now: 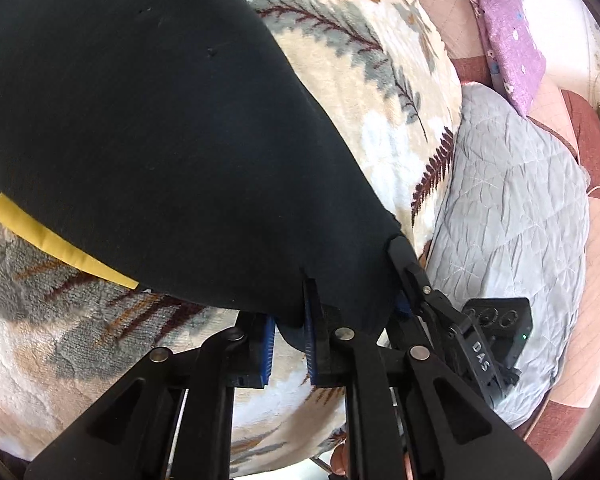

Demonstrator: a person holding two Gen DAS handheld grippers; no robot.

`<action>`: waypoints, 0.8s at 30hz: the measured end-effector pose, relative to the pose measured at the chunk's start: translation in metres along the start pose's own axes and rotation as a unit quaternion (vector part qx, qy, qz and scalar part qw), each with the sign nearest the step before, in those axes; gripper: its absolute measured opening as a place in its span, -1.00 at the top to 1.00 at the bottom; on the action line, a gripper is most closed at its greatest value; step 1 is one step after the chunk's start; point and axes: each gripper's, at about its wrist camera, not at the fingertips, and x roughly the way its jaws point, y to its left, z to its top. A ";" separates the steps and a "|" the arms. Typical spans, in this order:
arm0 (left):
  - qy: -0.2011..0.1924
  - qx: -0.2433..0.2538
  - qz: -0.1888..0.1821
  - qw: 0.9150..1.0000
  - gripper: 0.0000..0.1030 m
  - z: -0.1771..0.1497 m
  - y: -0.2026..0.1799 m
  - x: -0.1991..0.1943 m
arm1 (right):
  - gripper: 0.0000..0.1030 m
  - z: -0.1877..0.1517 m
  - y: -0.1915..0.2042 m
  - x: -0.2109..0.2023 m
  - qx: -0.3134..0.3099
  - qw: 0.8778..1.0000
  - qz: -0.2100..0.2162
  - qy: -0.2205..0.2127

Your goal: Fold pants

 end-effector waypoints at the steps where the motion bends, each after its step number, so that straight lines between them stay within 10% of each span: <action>1: 0.003 -0.001 -0.003 1.000 0.82 0.001 0.000 -0.001 | 0.74 -0.001 0.002 -0.003 -0.001 1.000 0.001 -0.005; 24: 0.008 -0.041 -0.089 0.995 0.82 0.027 0.027 -0.066 | 0.74 -0.011 0.131 0.005 -0.080 0.992 -0.092 -0.010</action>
